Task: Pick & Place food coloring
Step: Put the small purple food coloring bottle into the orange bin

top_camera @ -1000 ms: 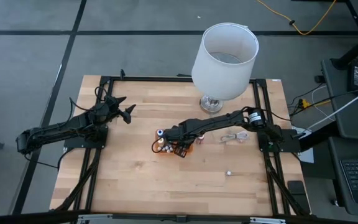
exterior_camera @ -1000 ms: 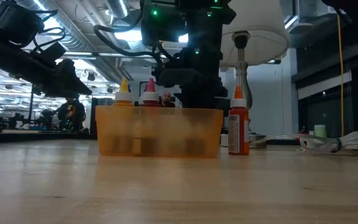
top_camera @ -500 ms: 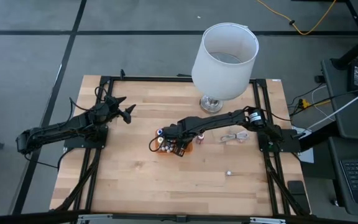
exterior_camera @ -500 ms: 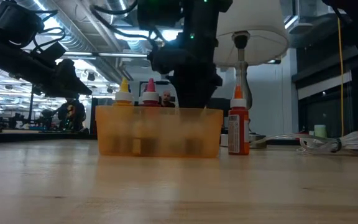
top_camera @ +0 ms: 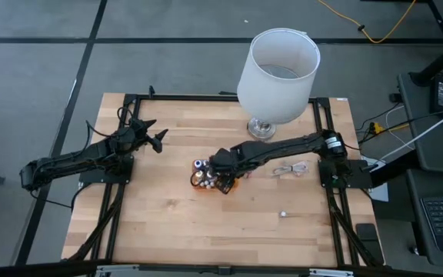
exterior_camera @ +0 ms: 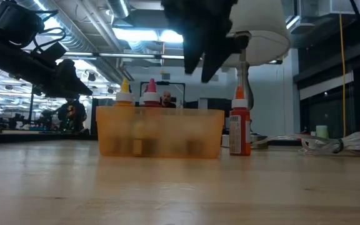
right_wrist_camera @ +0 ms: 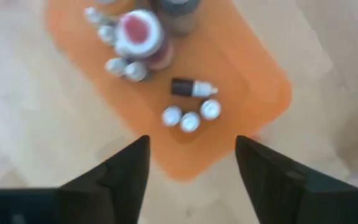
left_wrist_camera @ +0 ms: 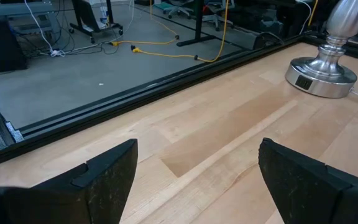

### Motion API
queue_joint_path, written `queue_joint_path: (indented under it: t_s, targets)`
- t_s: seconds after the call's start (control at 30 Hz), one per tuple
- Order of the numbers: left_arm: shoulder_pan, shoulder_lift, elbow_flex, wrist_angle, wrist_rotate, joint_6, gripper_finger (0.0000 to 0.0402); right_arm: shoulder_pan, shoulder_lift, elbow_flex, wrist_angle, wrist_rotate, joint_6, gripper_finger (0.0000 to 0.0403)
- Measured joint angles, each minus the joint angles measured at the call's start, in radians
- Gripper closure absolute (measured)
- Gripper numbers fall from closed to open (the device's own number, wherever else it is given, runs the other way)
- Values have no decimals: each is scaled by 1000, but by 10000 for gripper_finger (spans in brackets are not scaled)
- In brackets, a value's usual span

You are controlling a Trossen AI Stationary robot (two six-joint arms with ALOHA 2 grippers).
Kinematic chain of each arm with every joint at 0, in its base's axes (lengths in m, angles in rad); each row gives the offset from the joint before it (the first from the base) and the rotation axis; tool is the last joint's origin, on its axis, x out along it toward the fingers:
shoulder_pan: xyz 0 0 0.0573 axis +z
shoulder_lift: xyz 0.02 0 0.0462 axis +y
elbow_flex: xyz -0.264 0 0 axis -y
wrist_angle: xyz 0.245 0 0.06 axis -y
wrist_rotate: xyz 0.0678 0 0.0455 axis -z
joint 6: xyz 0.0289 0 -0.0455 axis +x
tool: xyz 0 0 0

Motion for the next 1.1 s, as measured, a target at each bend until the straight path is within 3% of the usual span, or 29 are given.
queue_joint_path:
  t_s: [0.3, 0.87, 1.1]
  targets:
    - [0, 0, 0, 0, 0, 0, 78, 92, -53, -27, -80, -17, 196, 115]
    - [0, 0, 0, 0, 2, 0, 78, 296, -300, -517, 46, -54, 652, 114]
    - [0, 0, 0, 0, 2, 0, 78, 382, -332, -682, 108, -90, 773, 114]
